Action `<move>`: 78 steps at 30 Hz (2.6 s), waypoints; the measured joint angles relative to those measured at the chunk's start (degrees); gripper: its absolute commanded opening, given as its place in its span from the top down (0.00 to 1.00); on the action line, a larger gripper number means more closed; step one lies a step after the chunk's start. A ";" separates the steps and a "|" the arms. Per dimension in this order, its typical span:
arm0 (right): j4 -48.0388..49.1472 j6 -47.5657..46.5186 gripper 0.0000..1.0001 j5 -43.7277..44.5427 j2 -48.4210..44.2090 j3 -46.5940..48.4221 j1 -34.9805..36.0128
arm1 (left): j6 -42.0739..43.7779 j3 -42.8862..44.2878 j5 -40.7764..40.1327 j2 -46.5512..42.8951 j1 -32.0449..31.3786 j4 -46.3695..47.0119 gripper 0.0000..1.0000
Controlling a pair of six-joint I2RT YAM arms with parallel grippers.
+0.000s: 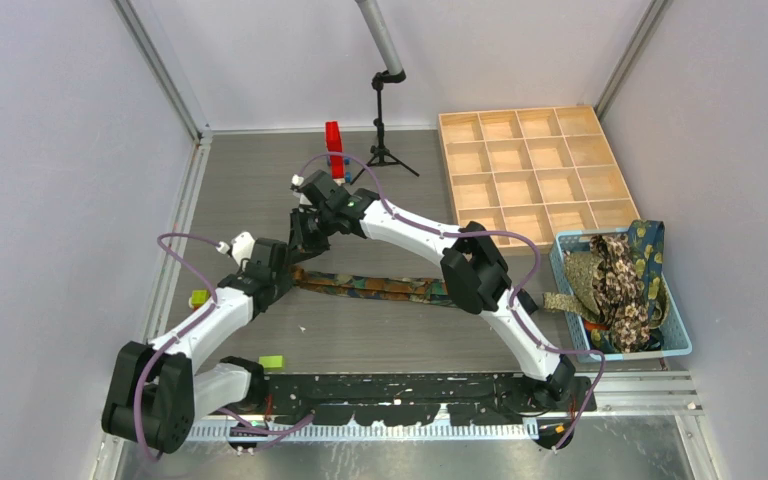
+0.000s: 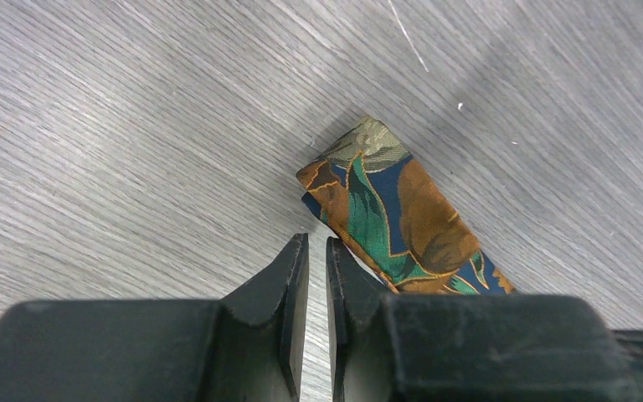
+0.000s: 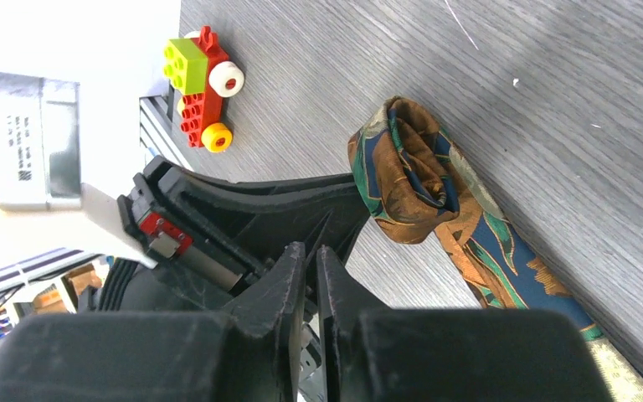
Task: Roll the ties
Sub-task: Roll the tie at the center of the board.
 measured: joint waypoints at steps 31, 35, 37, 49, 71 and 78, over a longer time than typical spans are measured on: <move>1.25 0.70 0.90 0.90 3.02 -4.13 -0.70 | 13.68 5.14 0.98 -7.39 8.00 -9.09 0.49; 1.27 0.35 0.90 0.90 3.02 -4.50 -0.96 | 16.57 5.16 5.60 -6.05 11.89 -8.15 0.42; 1.27 0.28 0.90 0.92 3.08 -4.70 -1.05 | 18.12 5.16 9.07 -5.01 14.08 -6.91 0.39; 1.31 0.11 0.91 0.87 3.93 -5.66 -1.60 | 22.36 2.75 26.45 -0.79 21.09 4.61 0.36; 4.13 0.13 0.91 0.20 4.04 -7.96 -1.77 | 20.74 -2.80 42.86 6.14 27.17 19.12 0.44; 4.70 0.15 0.91 -0.09 4.04 -8.31 -1.86 | 20.65 -2.75 45.81 9.42 27.32 21.49 0.51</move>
